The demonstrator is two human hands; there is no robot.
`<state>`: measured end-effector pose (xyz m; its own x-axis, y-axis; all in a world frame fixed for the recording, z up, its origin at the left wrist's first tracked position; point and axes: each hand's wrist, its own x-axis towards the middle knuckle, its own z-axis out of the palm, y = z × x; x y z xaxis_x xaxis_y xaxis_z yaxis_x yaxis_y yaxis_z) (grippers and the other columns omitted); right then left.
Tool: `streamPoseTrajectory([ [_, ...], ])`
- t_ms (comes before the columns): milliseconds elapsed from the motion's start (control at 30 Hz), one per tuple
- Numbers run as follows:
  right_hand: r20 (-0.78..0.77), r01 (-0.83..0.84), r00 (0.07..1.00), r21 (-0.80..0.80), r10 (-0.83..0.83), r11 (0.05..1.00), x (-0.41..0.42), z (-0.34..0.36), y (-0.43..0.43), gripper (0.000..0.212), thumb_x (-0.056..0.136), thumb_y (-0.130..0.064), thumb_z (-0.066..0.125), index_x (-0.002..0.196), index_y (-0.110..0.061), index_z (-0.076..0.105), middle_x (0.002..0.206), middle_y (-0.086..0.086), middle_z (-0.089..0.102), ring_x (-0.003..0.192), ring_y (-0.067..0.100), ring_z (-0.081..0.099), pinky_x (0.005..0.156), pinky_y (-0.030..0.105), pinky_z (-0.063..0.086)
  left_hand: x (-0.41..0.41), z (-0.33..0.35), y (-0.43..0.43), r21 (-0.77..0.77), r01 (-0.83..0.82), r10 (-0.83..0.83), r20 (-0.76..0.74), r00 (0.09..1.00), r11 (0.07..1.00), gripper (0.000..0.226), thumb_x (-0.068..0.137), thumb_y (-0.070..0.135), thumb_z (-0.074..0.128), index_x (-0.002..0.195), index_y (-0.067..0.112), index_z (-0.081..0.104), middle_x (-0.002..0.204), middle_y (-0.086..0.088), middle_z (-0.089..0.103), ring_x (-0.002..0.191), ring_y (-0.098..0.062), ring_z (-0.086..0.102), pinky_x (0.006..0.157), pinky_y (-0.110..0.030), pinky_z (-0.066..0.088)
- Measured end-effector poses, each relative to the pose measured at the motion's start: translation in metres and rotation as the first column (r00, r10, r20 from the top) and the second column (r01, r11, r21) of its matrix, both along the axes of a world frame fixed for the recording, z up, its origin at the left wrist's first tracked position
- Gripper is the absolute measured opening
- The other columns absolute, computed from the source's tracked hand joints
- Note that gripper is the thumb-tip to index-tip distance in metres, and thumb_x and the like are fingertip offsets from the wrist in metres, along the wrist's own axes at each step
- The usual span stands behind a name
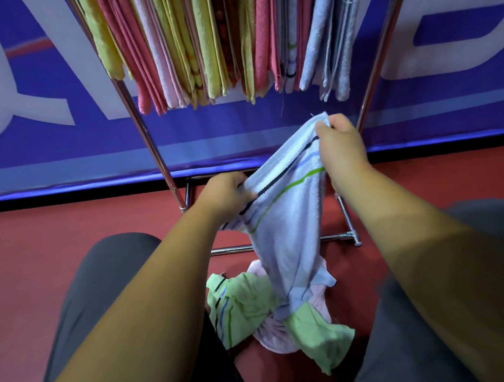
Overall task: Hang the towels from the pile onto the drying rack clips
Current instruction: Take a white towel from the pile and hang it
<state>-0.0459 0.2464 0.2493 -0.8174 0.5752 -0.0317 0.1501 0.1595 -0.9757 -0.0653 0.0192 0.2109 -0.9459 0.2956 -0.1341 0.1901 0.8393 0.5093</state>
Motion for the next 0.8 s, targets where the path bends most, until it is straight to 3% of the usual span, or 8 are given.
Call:
streamPoseTrajectory([
  [67,-0.004,0.012,1.000,-0.007,-0.012,1.000,0.003,0.002,0.003,0.014,0.091,-0.025,0.054,0.077,-0.021,0.052,0.068,-0.008,0.048,0.067,0.015,0.044,0.065,0.034,0.038,-0.004,-0.009,-0.006,-0.141,0.024,-0.026,-0.010,1.000,0.990,0.019,0.093,0.016,0.063,0.074,0.014,0.058,0.080,-0.013,0.067,0.080,-0.035,0.061,0.062,-0.035,0.037],
  [133,-0.019,0.000,1.000,0.010,0.000,1.000,0.004,0.002,0.007,0.013,0.091,-0.023,0.055,0.078,-0.021,0.053,0.070,-0.006,0.048,0.067,0.014,0.043,0.063,0.034,0.037,-0.006,-0.013,-0.010,-0.232,0.041,-0.039,0.013,0.999,0.972,0.013,0.093,0.017,0.063,0.081,0.013,0.067,0.087,-0.014,0.070,0.082,-0.033,0.060,0.065,-0.032,0.037],
  [300,-0.015,-0.072,0.997,0.017,0.073,0.997,0.006,0.001,0.009,0.017,0.092,-0.025,0.058,0.089,-0.008,0.060,0.075,-0.001,0.055,0.069,0.015,0.049,0.064,0.033,0.039,-0.013,-0.015,-0.013,-0.325,-0.011,0.014,0.009,1.000,0.946,0.024,0.085,0.020,0.073,0.105,0.032,0.080,0.103,-0.006,0.072,0.092,-0.030,0.066,0.078,-0.034,0.055],
  [400,0.003,-0.164,0.986,-0.062,0.164,0.985,0.008,0.002,0.007,0.010,0.088,-0.025,0.063,0.082,-0.018,0.066,0.075,-0.004,0.064,0.073,0.016,0.058,0.070,0.032,0.045,-0.010,-0.006,-0.010,-0.323,-0.062,0.111,0.136,0.985,0.944,0.025,0.091,0.017,0.062,0.107,0.025,0.079,0.100,-0.004,0.077,0.093,-0.030,0.070,0.080,-0.034,0.058],
  [467,0.010,-0.244,0.969,-0.120,0.247,0.962,0.009,0.002,0.004,0.008,0.087,-0.021,0.067,0.081,-0.021,0.072,0.078,-0.001,0.070,0.075,0.017,0.063,0.074,0.032,0.049,-0.011,-0.003,-0.007,-0.320,-0.083,0.170,0.257,0.951,0.944,0.027,0.098,0.023,0.054,0.098,0.011,0.079,0.091,-0.008,0.081,0.087,-0.031,0.076,0.084,-0.036,0.062],
  [567,0.008,-0.370,0.925,-0.204,0.379,0.907,0.013,0.005,-0.001,0.009,0.078,-0.023,0.074,0.082,-0.015,0.073,0.080,0.010,0.064,0.077,0.020,0.059,0.076,0.034,0.044,-0.015,-0.009,-0.006,-0.172,-0.230,0.284,0.451,0.846,0.958,0.035,0.100,0.012,0.051,0.079,-0.002,0.075,0.079,-0.019,0.079,0.068,-0.034,0.073,0.079,-0.043,0.065],
  [633,0.003,-0.425,0.896,-0.288,0.444,0.858,0.015,0.006,-0.002,0.013,0.072,-0.024,0.076,0.077,-0.014,0.069,0.081,0.014,0.059,0.079,0.025,0.055,0.078,0.038,0.041,-0.017,-0.013,-0.006,-0.032,-0.370,0.328,0.536,0.777,0.928,0.025,0.097,0.006,0.056,0.079,-0.001,0.072,0.084,-0.026,0.078,0.078,-0.041,0.077,0.083,-0.049,0.066],
  [800,0.023,-0.590,0.758,-0.401,0.652,0.701,0.020,0.007,-0.007,0.013,0.076,-0.021,0.074,0.079,-0.012,0.065,0.077,0.011,0.062,0.077,0.025,0.061,0.080,0.037,0.046,-0.012,-0.011,-0.004,0.287,-0.652,0.363,0.643,0.674,0.702,0.023,0.099,0.002,0.047,0.101,-0.004,0.068,0.096,-0.020,0.077,0.085,-0.034,0.076,0.075,-0.049,0.065],
])
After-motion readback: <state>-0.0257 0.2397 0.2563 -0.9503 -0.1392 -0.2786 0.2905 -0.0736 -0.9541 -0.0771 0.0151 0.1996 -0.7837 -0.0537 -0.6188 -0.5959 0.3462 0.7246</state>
